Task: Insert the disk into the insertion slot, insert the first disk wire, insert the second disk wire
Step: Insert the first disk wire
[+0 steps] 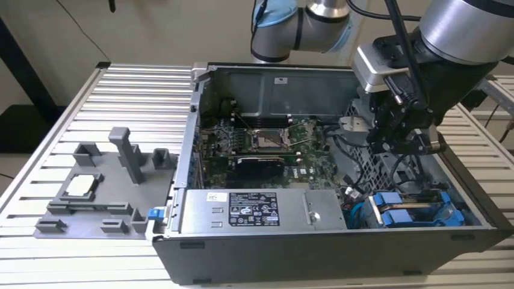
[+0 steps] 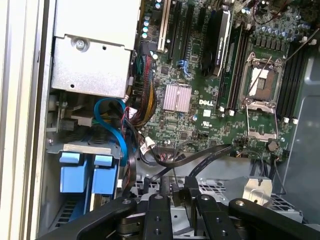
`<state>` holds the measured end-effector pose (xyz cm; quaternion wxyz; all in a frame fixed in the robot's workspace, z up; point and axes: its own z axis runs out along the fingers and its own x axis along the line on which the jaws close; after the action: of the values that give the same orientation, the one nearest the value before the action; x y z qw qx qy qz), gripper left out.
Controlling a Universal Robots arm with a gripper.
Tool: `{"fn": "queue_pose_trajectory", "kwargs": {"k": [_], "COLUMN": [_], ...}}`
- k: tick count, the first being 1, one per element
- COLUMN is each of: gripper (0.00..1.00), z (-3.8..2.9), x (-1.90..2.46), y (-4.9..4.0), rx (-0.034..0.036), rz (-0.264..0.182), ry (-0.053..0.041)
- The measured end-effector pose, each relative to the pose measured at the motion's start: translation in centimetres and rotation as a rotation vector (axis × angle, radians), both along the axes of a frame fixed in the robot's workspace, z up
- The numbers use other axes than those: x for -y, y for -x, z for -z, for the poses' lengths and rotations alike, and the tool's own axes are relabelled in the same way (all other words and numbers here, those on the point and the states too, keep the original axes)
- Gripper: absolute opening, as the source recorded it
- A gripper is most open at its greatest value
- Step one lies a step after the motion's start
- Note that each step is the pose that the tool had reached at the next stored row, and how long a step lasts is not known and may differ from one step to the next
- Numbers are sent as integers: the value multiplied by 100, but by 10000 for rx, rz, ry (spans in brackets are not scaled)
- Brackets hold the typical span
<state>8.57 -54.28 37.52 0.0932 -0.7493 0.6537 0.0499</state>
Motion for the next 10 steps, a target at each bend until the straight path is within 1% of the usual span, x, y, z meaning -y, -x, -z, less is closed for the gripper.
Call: {"fn": "queue_pose_trajectory", "kwargs": {"k": [2, 3, 10], "gripper": [25, 17, 16], "z": [0, 0, 0], "x": [0, 0, 0], "y": [0, 0, -1], "rx": [0, 0, 0], "rz": [0, 0, 0], "ry": [0, 0, 0]}}
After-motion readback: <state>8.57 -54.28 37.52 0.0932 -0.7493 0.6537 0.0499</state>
